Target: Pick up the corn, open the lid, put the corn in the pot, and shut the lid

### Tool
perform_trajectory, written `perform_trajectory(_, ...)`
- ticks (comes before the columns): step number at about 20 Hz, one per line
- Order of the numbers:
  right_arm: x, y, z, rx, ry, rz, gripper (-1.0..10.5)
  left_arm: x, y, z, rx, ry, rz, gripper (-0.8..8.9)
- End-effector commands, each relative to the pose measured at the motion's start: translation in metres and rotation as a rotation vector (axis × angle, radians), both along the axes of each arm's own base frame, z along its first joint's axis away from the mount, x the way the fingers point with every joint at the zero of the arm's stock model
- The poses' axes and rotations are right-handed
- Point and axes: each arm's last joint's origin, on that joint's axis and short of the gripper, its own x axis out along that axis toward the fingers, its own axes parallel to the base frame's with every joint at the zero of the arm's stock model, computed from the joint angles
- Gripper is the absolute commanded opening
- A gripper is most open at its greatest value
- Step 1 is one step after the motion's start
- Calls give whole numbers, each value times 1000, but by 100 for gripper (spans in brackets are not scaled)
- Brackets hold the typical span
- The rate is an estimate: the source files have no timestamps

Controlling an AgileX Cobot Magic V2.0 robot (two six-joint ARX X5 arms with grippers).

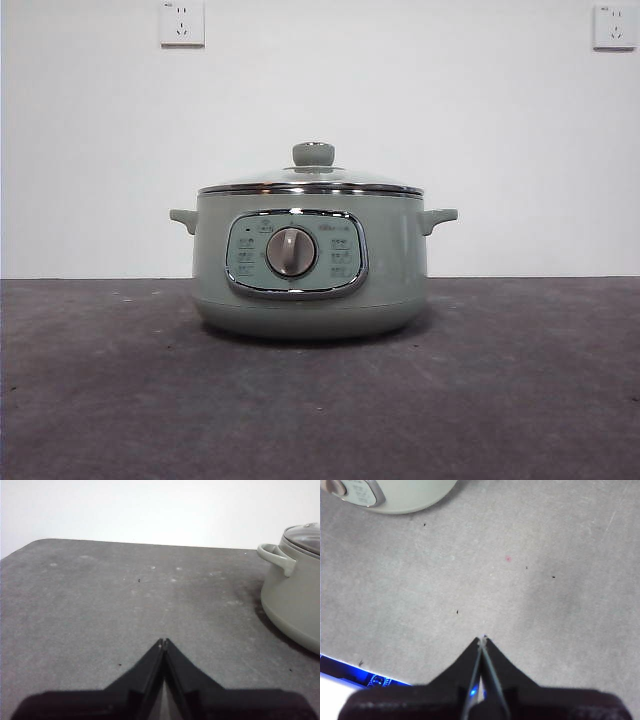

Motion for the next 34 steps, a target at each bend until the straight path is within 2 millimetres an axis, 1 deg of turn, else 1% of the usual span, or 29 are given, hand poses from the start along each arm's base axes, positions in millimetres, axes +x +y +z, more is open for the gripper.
perform_trajectory(1, -1, -1, -4, -22, 29, -4, -16, 0, 0, -4, 10, 16, 5, -2)
perform_trajectory(11, -1, -2, -4, -29, 22, -13, -16, 3, 0, -8, 14, 68, 5, -2)
perform_trajectory(13, -3, -9, -3, -28, 4, -58, -16, 3, 0, -9, 14, 77, 5, -2)
perform_trajectory(15, -7, -19, -9, -26, -11, -106, -16, 3, 0, -9, 15, 84, 5, -2)
perform_trajectory(16, -8, -24, -17, 0, -35, -145, -16, 3, 0, -9, 15, 85, 5, -2)
perform_trajectory(17, -7, -30, -28, 37, -111, -191, -16, 3, 0, -9, 15, 84, 5, -2)
perform_trajectory(19, -1, -39, -56, 152, -368, -296, -16, 3, 0, -9, 15, 84, 5, -2)
perform_trajectory(21, 3, -48, -91, 242, -630, -372, -16, 3, 0, -9, 15, 84, 5, -2)
perform_trajectory(23, 3, -55, -132, 316, -772, -358, -16, 3, 0, -9, 15, 84, 5, -2)
perform_trajectory(25, 1, -59, -170, 339, -787, -342, -16, 3, 0, -9, 15, 84, 5, -2)
perform_trajectory(27, 0, -61, -198, 327, -751, -358, -16, 3, 0, -9, 15, 85, 5, -2)
perform_trajectory(29, -1, -61, -220, 313, -700, -367, -16, 3, 0, -9, 15, 84, 5, -2)
perform_trajectory(31, -2, -61, -230, 310, -675, -371, -16, 3, 0, -9, 15, 84, 5, -2)
perform_trajectory(34, -4, -61, -229, 312, -701, -346, -16, 3, 0, -9, 15, 85, 5, -2)
